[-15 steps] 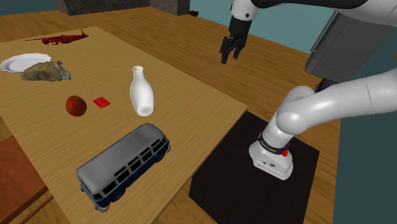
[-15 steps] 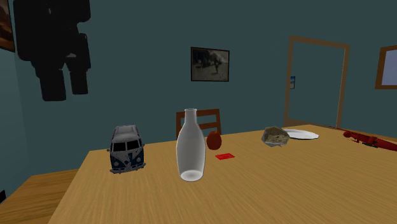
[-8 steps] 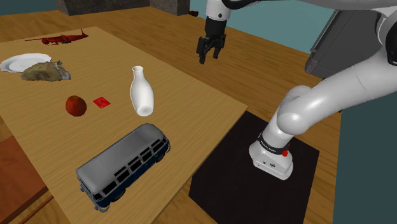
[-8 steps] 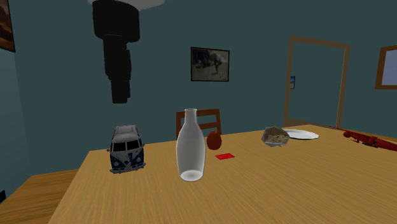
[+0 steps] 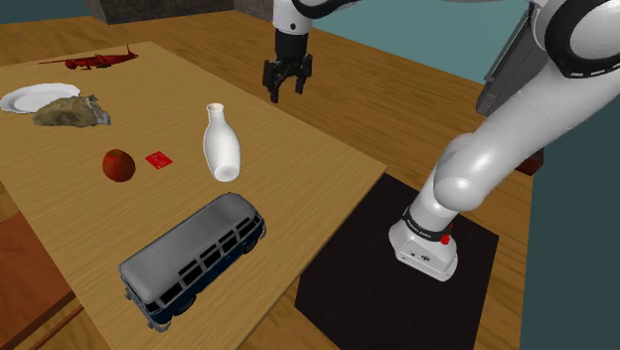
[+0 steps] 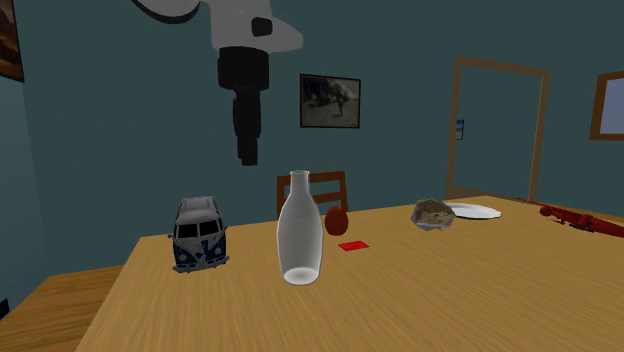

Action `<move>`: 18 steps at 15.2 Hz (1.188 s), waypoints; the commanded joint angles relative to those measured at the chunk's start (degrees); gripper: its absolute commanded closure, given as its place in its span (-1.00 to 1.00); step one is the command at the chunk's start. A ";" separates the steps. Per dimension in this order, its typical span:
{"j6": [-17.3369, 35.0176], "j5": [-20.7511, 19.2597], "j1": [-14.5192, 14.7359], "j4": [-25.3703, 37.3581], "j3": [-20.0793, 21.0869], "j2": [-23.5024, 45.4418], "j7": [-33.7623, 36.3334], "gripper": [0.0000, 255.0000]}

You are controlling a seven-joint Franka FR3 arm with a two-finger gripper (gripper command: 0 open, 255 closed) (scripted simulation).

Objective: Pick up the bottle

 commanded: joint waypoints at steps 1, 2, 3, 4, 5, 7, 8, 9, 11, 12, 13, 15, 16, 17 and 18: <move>0.27 -0.53 0.36 4.07 1.04 4.36 1.57 -1.00; 0.34 -0.87 0.60 6.11 1.58 6.49 2.45 -1.00; 0.35 -1.25 0.87 8.22 2.09 8.64 3.33 -1.00; 0.28 -1.68 1.17 10.42 2.57 10.81 4.20 -1.00; 0.14 -2.16 1.50 12.71 3.01 13.02 5.08 -1.00; -0.36 -3.22 2.26 17.58 3.79 17.52 6.81 -1.00; -0.73 -3.80 2.69 20.17 4.14 19.82 7.65 -1.00; -1.19 -4.42 3.15 22.89 4.45 22.17 8.48 -1.00; -2.39 -5.70 4.24 28.74 4.94 27.02 10.06 -1.00; -3.14 -6.36 4.86 31.90 5.13 29.54 10.80 -1.00; -4.01 -7.03 5.55 35.27 5.25 32.14 11.50 -1.00; -5.50 -7.99 6.67 40.51 5.33 36.05 12.42 -1.00; -4.71 -7.98 6.64 39.68 5.29 36.01 12.41 -1.00; -3.92 -7.97 6.60 38.85 5.28 35.97 12.41 -1.00; -3.16 -7.98 6.57 38.10 5.26 35.98 12.42 -1.00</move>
